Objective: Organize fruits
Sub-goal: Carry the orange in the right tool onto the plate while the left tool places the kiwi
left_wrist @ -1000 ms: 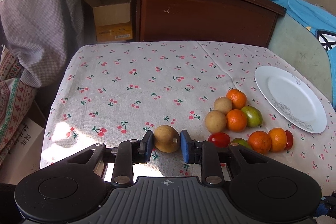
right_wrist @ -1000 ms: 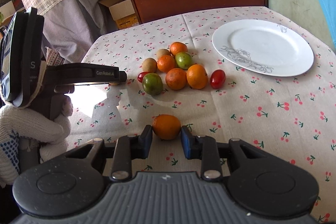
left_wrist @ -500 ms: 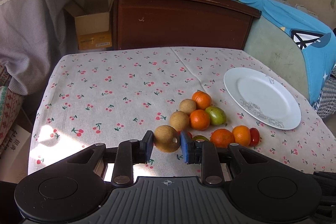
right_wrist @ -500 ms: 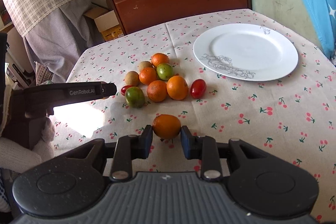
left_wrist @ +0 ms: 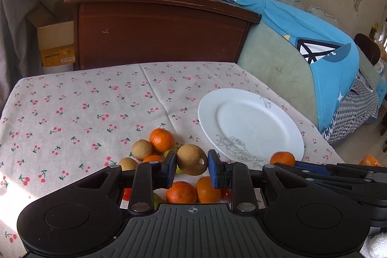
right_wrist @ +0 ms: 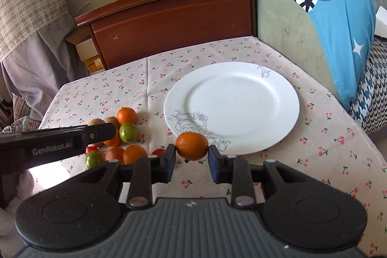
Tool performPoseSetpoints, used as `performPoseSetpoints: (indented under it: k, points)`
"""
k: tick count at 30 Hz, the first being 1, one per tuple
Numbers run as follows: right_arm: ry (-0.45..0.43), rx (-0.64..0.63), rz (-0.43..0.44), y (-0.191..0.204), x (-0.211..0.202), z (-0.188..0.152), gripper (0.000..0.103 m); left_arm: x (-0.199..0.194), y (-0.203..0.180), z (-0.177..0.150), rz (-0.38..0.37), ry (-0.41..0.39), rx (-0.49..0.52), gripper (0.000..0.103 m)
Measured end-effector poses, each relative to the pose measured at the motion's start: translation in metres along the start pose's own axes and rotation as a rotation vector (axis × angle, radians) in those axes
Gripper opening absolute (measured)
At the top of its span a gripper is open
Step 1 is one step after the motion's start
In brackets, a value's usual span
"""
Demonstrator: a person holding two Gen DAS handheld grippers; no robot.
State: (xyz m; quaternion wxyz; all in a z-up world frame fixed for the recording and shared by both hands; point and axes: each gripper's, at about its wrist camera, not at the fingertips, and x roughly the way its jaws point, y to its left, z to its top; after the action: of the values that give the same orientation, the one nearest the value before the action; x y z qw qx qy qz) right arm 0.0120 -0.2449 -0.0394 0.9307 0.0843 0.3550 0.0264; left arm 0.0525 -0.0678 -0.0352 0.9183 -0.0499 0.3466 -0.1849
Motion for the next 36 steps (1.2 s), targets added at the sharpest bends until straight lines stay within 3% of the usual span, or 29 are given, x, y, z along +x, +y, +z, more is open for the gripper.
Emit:
performPoseSetpoints:
  k: [8, 24, 30, 33, 36]
  points:
    - [-0.029, 0.113, -0.060, -0.024, 0.012, 0.003, 0.029, 0.032, -0.022, 0.010, -0.053, 0.025, 0.073, 0.025]
    - [-0.031, 0.222, -0.066, -0.039, 0.025, 0.002, 0.032, 0.069, -0.036, 0.014, -0.103, 0.066, 0.074, 0.028]
    - [-0.031, 0.207, -0.070, -0.037, 0.025, 0.002, 0.032, 0.061, -0.037, 0.016, -0.090, 0.045, 0.069, 0.033]
    - [-0.032, 0.207, -0.067, -0.038, 0.024, 0.002, 0.033, 0.051, -0.034, 0.017, -0.073, 0.032, 0.058, 0.048]
    - [-0.032, 0.208, -0.064, -0.038, 0.024, 0.002, 0.033, 0.041, -0.031, 0.017, -0.052, 0.023, 0.070, 0.050]
